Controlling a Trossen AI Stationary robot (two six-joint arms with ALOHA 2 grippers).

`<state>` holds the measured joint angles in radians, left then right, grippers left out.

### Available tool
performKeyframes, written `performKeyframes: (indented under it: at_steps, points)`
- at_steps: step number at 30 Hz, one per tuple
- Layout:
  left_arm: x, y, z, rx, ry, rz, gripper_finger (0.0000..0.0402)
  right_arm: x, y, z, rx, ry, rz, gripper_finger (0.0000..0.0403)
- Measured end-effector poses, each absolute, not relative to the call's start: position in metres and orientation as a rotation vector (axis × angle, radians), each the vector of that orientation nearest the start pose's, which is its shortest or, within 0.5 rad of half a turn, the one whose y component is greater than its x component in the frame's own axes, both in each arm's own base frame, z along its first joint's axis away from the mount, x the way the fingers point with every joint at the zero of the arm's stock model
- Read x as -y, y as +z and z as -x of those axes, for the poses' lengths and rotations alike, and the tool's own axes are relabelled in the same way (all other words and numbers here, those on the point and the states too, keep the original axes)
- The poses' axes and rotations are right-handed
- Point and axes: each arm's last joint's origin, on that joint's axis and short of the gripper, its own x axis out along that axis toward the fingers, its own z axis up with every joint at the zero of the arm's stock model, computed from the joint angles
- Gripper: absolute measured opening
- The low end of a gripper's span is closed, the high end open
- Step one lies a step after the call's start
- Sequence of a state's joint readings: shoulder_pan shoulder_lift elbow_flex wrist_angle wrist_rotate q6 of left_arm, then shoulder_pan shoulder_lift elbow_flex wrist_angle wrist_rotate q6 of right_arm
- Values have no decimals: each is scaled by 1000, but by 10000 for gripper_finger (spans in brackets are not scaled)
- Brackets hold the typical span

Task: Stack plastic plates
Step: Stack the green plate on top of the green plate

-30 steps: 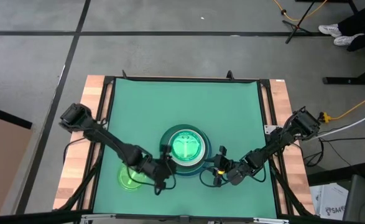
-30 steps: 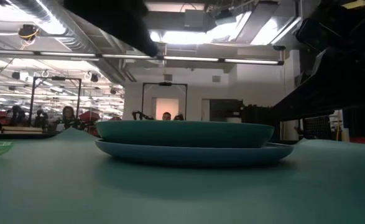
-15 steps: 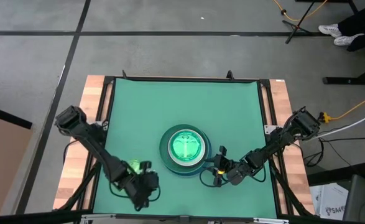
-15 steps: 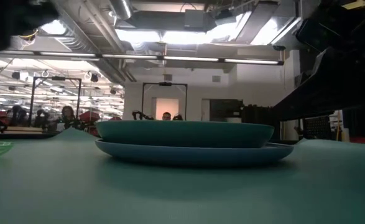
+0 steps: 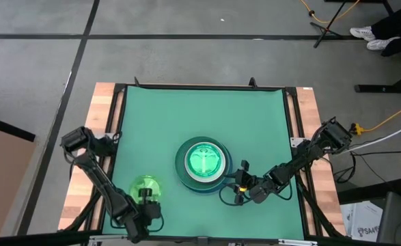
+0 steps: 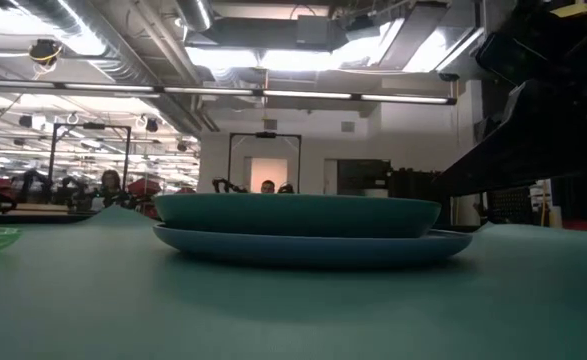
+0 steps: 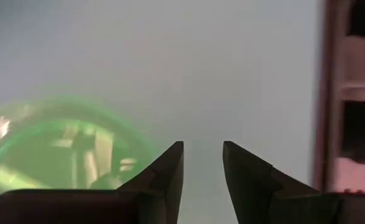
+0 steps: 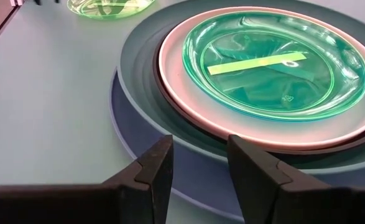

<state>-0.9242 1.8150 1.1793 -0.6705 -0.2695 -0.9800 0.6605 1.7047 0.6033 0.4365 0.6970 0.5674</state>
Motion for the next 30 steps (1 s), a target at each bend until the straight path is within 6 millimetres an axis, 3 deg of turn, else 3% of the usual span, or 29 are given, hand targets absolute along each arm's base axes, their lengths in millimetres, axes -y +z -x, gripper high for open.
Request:
performKeyframes:
  at_steps: [6, 26, 30]
  points:
    - [261, 166, -206, -1253, 124, 93, 106, -164, 118, -241, -482, -178, -139, 143]
    - [263, 137, -208, -1313, 205, 23, 105, -164, 118, -241, -480, -179, -143, 143]
    - [262, 137, -208, -1319, 207, 11, 89, -164, 118, -241, -480, -179, -143, 143]
